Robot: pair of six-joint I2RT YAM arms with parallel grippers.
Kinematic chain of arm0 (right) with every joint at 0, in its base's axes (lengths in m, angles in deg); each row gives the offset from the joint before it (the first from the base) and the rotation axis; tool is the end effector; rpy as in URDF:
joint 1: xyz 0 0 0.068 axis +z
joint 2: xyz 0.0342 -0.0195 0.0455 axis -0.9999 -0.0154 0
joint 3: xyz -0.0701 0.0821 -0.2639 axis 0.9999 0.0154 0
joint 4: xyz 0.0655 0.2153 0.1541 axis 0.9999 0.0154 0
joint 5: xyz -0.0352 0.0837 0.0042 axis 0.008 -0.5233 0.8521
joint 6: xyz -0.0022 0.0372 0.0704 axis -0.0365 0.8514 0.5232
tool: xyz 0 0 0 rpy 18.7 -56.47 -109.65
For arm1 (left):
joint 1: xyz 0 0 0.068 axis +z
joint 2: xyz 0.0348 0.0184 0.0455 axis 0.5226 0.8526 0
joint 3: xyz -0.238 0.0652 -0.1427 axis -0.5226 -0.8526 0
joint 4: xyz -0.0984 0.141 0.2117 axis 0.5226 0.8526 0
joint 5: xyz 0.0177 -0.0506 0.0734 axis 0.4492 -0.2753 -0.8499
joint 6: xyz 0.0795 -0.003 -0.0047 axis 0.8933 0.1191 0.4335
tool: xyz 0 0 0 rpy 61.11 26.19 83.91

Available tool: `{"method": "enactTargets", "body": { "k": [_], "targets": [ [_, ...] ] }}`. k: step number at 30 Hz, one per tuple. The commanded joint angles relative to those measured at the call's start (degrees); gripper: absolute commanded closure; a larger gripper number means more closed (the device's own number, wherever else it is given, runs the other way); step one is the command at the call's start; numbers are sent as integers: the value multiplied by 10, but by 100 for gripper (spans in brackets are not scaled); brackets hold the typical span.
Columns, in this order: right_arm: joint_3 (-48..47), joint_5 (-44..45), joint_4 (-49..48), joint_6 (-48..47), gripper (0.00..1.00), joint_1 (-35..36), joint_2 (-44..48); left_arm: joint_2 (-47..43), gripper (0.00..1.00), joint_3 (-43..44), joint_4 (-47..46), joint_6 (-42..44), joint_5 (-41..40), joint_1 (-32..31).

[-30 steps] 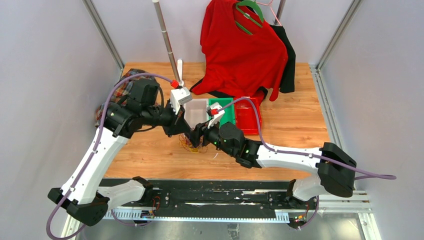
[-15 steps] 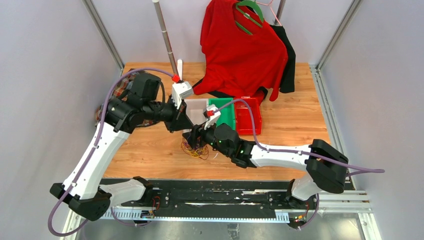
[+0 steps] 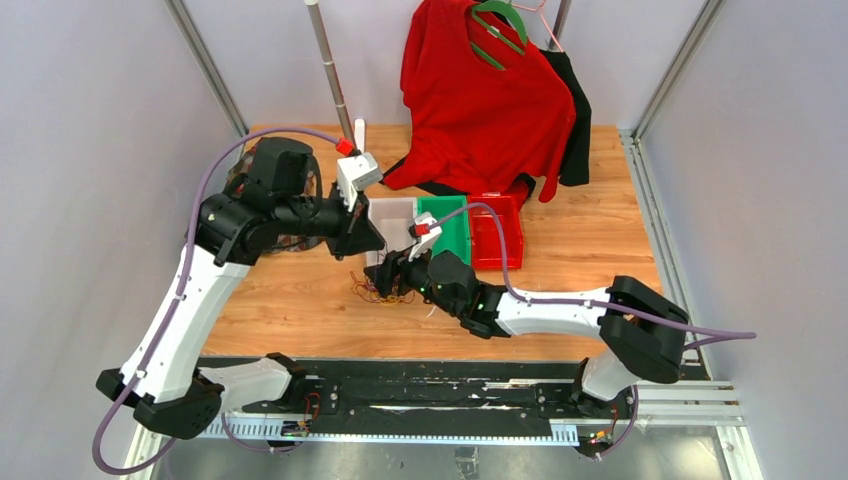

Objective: Untangle the cables

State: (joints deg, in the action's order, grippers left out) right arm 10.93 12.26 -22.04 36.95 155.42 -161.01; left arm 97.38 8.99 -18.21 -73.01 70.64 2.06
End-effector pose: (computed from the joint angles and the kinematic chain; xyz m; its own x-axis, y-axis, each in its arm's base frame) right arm 0.1704 0.3480 0.2640 -0.3551 0.2425 -0.9028 -0.7120 0.5557 0.4293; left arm 0.1697 -0.1421 0.4499 -0.4382 0.3619 -0.8228 0.8595 0.4368 -0.2657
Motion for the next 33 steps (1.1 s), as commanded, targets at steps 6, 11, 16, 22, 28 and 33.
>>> {"method": "enactTargets", "body": {
  "k": [6, 11, 16, 22, 28, 33],
  "targets": [
    [69, 42, 34, 28, 39, -6, -2, -5, 99, 98, -25, -11, 14, -7],
    [105, 61, 39, 45, 41, -6, 17, -2, 99, 153, -25, -5, -17, -7],
    [131, 81, 50, 61, 42, -7, 31, 16, 100, 230, -26, 0, -50, -7],
    [146, 100, 61, 74, 45, -7, 31, 42, 100, 312, -25, 3, -83, -7],
    [160, 115, 69, 84, 45, -7, 30, 64, 100, 377, -25, 5, -108, -7],
    [177, 137, 56, 93, 38, -7, 36, 71, 100, 401, -26, 9, -123, -7]
  ]
}}
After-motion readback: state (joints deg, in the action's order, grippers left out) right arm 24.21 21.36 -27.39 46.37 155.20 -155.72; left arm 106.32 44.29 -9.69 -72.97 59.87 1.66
